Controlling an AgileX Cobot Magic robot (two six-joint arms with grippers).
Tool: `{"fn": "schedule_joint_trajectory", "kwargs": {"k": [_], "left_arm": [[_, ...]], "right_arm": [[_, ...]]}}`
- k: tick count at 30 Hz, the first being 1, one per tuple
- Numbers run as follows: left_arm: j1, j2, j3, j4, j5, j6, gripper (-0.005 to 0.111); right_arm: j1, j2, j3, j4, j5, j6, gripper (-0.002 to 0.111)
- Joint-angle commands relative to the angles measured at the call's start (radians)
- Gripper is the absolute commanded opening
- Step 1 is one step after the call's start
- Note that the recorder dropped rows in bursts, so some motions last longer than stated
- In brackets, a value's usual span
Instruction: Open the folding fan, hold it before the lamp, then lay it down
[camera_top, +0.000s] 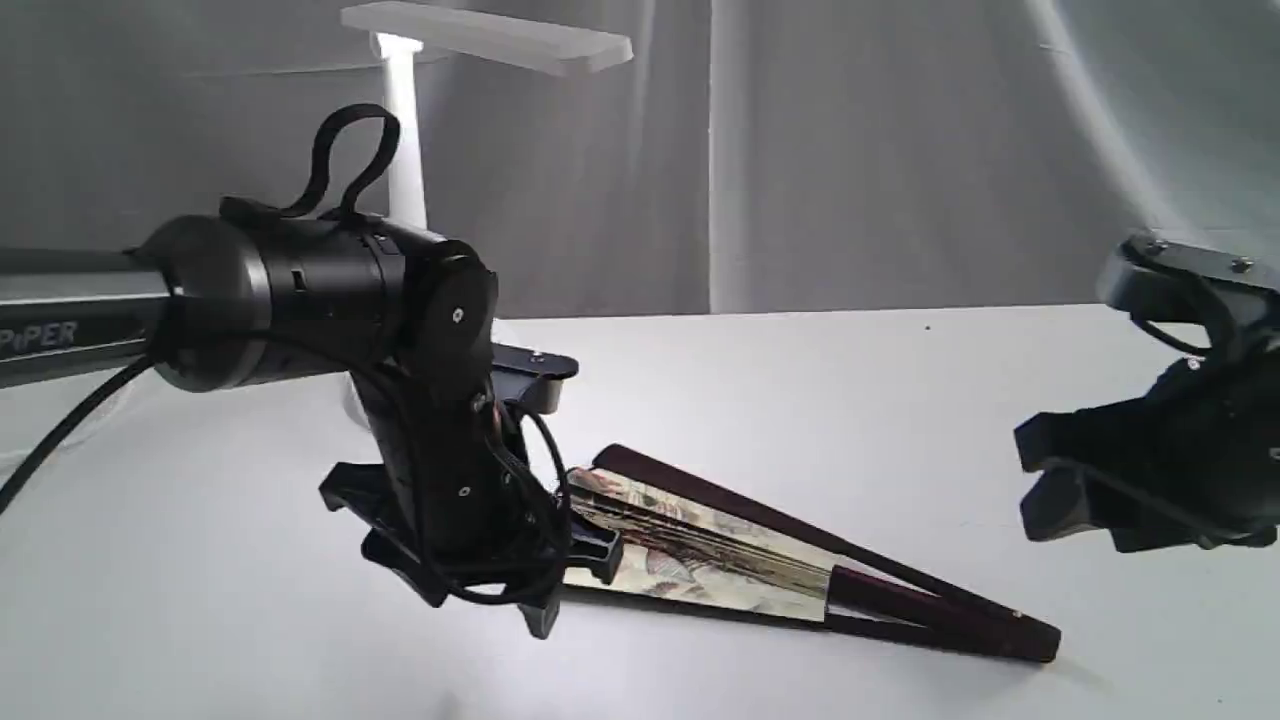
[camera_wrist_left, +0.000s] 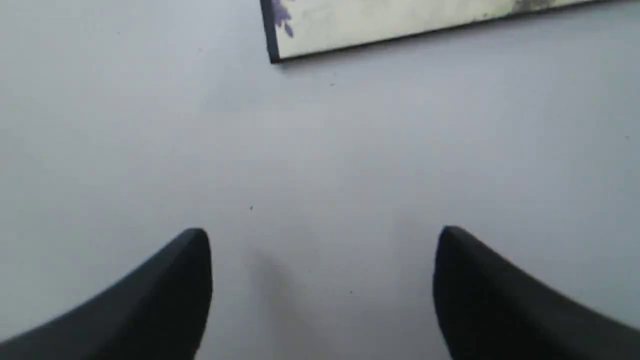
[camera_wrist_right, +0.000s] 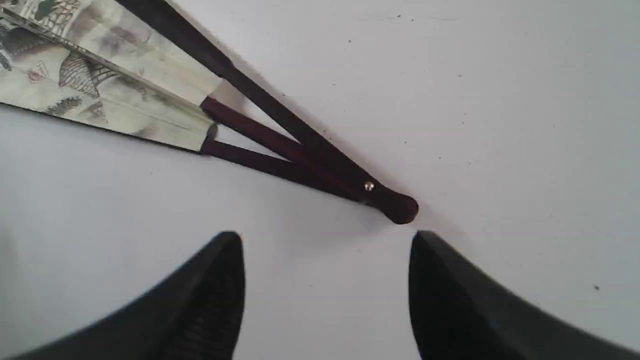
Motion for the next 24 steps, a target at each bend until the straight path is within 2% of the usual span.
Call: {"fn": "schedule_joint_trajectory", "kwargs": {"k": [1, 7, 14, 18, 24], "left_arm": [[0.011, -0.042, 0.034, 0.006, -0.011, 0.006, 0.062], [0.062, -0.071, 0.088, -0.021, 0.015, 0.006, 0.062], [0.141, -0.142, 0.170, -0.021, -0.009, 0.010, 0.062], [0.164, -0.184, 0.210, -0.037, -0.009, 0.060, 0.062], [0.208, -0.225, 0.273, -0.044, -0.009, 0.107, 0.062]], "right_arm": [[0.004, 0.076, -0.065, 0.073, 0.069, -0.071, 0.051], [0.004, 0.191, -0.161, 0.220, 0.110, -0.221, 0.051], [0.004, 0.314, -0.268, 0.291, 0.124, -0.233, 0.051], [0.004, 0.397, -0.337, 0.321, 0.154, -0.238, 0.050], [0.004, 0.514, -0.413, 0.437, 0.207, -0.336, 0.049]]}}
